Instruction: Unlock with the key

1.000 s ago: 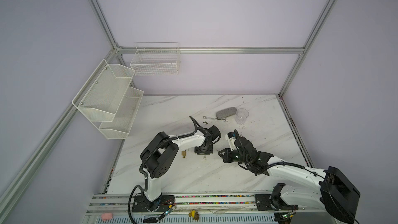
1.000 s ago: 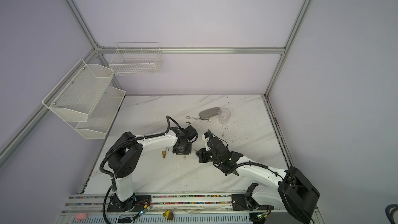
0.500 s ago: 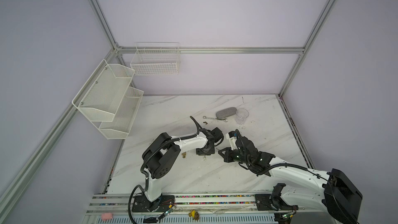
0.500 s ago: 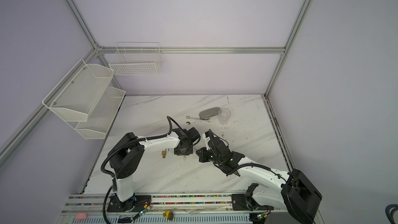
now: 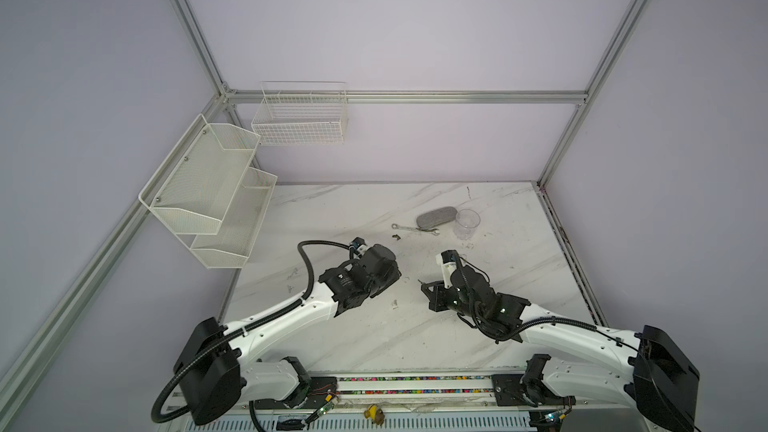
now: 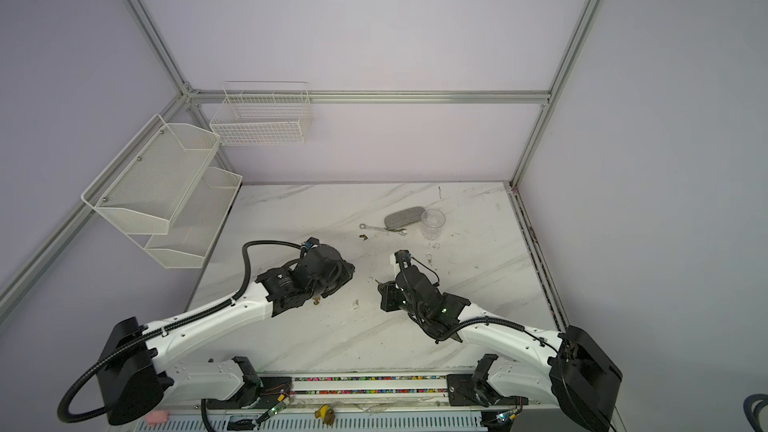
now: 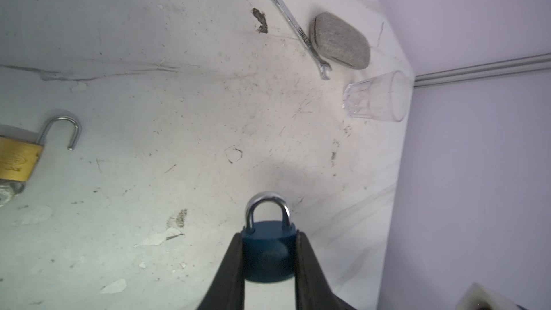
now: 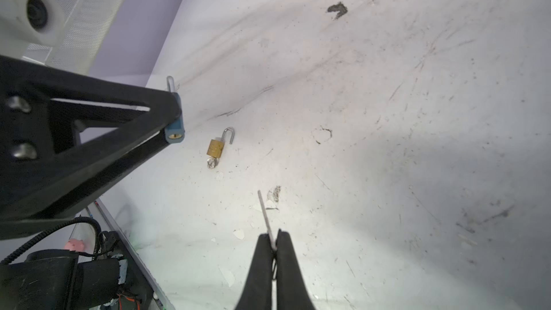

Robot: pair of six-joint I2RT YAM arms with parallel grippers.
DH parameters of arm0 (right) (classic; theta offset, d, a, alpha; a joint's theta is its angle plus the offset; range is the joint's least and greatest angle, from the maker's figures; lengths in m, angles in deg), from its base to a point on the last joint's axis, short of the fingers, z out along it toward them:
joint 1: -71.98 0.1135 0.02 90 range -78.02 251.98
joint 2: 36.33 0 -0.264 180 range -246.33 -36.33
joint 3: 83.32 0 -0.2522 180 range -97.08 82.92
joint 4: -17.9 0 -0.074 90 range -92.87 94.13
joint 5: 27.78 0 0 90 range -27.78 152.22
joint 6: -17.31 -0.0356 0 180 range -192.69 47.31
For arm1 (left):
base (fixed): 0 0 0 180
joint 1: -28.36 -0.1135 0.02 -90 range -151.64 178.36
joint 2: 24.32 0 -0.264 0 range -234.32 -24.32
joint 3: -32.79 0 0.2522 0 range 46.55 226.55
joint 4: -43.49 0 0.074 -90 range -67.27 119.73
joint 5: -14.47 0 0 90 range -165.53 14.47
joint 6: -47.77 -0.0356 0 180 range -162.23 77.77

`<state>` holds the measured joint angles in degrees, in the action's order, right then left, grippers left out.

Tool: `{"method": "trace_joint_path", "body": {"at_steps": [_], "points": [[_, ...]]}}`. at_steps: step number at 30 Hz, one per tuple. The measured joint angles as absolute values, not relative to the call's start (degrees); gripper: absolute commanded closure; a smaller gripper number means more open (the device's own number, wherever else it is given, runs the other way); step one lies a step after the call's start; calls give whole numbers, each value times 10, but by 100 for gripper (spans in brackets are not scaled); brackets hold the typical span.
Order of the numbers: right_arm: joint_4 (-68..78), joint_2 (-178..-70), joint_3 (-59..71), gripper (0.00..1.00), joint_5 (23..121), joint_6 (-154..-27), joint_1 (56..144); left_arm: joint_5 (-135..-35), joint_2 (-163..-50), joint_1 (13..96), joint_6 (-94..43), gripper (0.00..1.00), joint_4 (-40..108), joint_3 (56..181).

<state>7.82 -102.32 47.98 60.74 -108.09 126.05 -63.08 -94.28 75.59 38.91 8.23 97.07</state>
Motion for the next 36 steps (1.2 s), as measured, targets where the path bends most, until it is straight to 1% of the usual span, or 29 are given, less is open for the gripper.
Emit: {"method": "trace_joint_path", "body": {"at_steps": [6,13,18,36], "points": [[95,-1050,433,100,553,-1082,1311,-634,-898,756,478,100,142,938],[98,-1057,407,100,514,-1082,1329,-638,-883,757,508,100,184,927],[97,-1075,384,100,508,-1083,1329,-635,-883,762,515,100,195,927],[99,-1079,378,100,500,-1096,1329,-586,-883,788,528,100,192,927]]}}
